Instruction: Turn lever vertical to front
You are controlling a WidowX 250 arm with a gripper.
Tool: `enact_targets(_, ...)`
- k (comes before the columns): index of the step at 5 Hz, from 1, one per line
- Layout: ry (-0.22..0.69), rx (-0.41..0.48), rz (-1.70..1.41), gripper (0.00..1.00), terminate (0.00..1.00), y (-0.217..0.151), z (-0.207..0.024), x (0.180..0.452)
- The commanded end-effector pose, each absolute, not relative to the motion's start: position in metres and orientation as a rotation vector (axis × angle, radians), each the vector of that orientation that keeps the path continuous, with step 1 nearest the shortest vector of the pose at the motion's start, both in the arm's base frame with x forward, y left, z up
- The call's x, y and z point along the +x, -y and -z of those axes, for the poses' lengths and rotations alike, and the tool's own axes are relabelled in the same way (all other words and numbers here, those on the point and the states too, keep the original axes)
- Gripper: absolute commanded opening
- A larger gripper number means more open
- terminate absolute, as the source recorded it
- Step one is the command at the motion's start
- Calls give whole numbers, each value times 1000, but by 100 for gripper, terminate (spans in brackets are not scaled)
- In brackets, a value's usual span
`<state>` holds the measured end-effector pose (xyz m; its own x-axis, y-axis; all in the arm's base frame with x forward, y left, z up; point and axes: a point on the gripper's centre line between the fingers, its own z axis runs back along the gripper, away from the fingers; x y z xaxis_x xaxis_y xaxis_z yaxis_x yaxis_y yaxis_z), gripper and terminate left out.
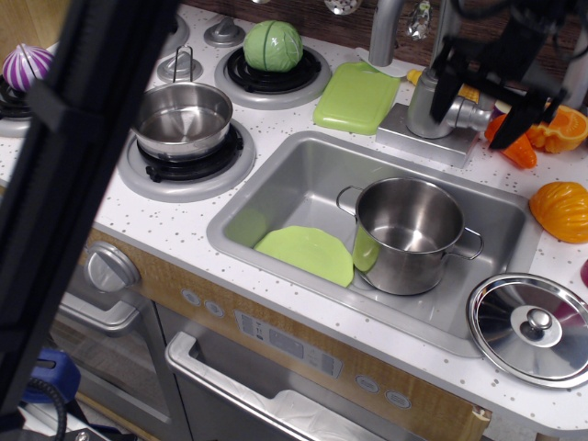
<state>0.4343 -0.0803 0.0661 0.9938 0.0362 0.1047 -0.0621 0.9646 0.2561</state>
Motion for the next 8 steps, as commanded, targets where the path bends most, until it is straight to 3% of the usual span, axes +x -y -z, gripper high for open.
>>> enact_targets(1, 272, 244, -59, 100, 0, 89, -107, 441)
enact_targets(3, 482, 244, -95, 100, 0, 89, -110, 458)
enact_targets(4, 539, 249, -92, 100, 0, 84, -119, 467)
enact_targets(8, 611, 224, -66, 100, 0, 81, -123, 494)
